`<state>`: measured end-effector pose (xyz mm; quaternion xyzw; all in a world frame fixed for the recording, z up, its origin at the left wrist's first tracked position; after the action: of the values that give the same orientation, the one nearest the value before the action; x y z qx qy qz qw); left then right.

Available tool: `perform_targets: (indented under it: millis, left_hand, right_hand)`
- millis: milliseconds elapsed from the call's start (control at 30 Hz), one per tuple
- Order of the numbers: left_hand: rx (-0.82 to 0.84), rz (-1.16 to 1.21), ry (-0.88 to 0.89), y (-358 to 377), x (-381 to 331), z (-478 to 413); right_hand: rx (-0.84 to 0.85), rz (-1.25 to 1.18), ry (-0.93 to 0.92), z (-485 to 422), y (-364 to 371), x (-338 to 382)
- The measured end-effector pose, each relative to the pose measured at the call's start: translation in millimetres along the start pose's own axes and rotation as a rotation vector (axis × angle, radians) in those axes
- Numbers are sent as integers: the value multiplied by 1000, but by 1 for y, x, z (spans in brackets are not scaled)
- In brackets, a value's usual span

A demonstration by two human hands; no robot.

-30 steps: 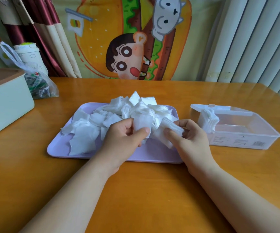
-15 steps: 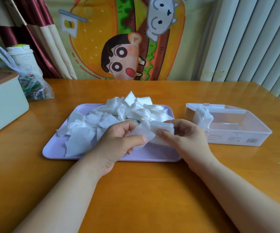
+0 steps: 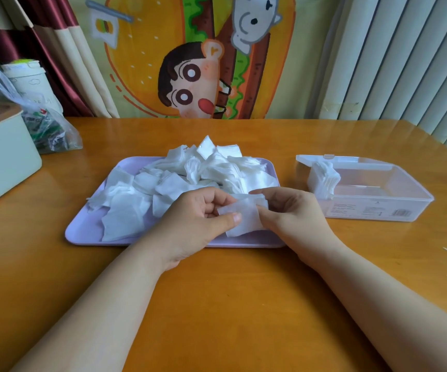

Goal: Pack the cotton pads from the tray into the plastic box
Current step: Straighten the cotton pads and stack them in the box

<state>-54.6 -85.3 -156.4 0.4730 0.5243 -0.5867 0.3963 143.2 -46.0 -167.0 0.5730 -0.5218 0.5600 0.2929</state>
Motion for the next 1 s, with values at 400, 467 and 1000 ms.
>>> perform_targets:
  millis: [400, 467, 1000]
  left_hand:
    - [-33, 6, 23, 1, -3, 0]
    - [-55, 5, 19, 1, -2, 0]
    - [-119, 23, 29, 6, 5, -10]
  right_hand:
    - [44, -28, 18, 0, 0, -3]
    - [52, -35, 23, 1, 1, -3]
    - [81, -41, -7, -3, -1, -9]
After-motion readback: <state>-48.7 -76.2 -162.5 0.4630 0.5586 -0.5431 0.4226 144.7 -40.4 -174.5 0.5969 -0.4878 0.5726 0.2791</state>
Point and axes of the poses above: each hand's wrist, its own z-axis away from the middle knuckle, its own y-axis out of the palm, x = y × z, the point moved 3 cm from there along -z, towards the middle knuckle, and after that the axes turned 4 degrees about x, right-handed, at the moved point
